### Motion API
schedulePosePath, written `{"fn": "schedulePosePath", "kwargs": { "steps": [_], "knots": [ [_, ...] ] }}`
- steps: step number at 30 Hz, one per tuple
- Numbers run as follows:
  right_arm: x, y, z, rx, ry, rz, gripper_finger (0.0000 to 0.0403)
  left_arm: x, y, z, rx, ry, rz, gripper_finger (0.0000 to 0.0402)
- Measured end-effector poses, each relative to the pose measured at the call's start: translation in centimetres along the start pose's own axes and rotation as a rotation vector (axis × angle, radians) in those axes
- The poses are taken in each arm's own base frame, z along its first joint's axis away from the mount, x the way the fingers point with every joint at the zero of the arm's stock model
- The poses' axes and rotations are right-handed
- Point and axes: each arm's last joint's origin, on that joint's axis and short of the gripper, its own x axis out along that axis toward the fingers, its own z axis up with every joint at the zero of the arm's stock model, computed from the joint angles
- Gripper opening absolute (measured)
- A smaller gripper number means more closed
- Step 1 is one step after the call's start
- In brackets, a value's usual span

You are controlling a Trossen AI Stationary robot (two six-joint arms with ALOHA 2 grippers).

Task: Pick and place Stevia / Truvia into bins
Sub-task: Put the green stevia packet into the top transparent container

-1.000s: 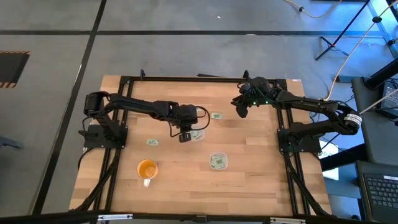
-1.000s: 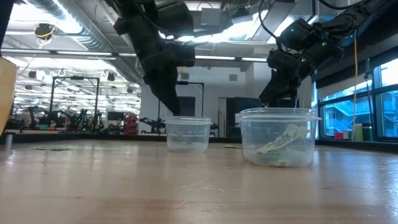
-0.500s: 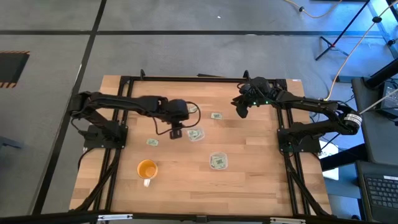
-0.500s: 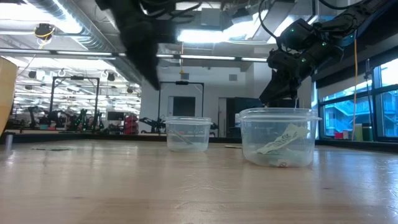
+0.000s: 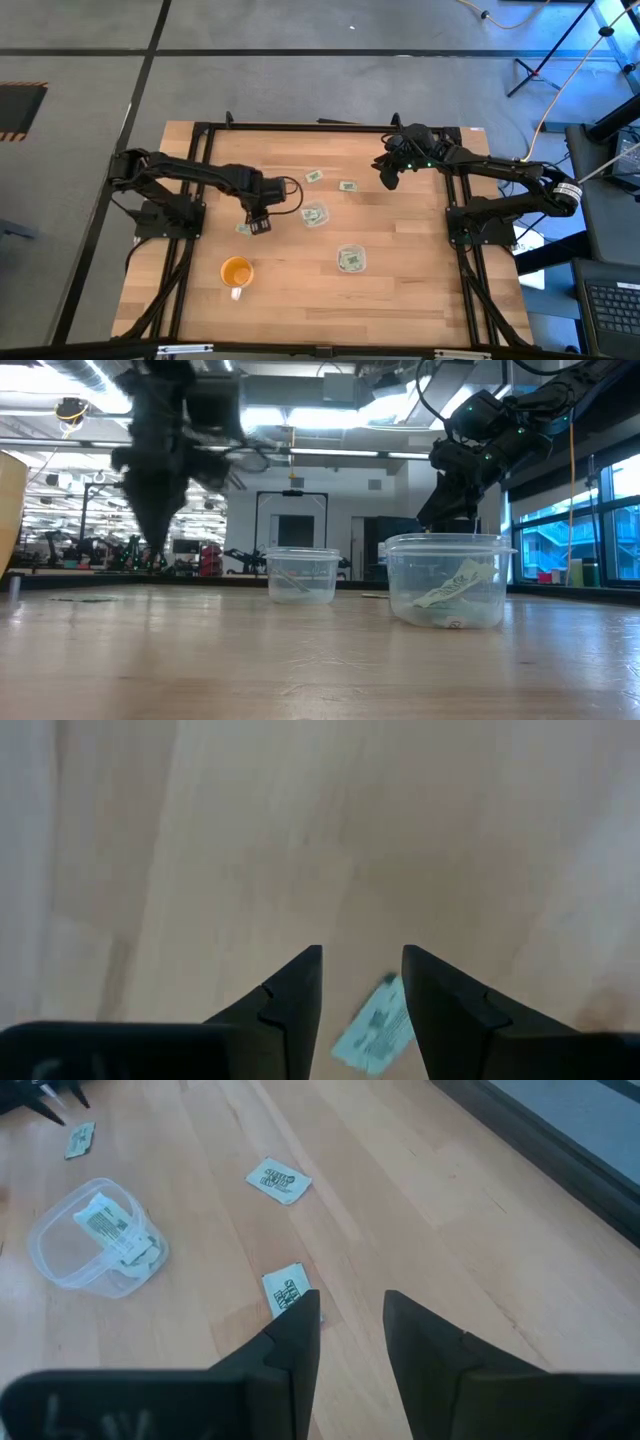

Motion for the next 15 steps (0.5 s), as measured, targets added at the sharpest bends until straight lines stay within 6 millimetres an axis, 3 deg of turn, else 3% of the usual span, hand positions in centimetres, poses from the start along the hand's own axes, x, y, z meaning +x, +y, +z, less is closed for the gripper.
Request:
{"fn": "schedulePosePath", "kwargs": {
  "steps": [8,15],
  "knots": [
    [0.0,0.0,0.0,0.0,-0.002,0.0,0.0116,1.2,-1.0,-3.0,-0.079,0.072,0.015,0.0132],
    [0.0,0.0,0.0,0.0,-0.001,0.0,0.0116,1.6,-2.0,-3.7,-0.032,0.07,0.028,0.0132]
  ]
}}
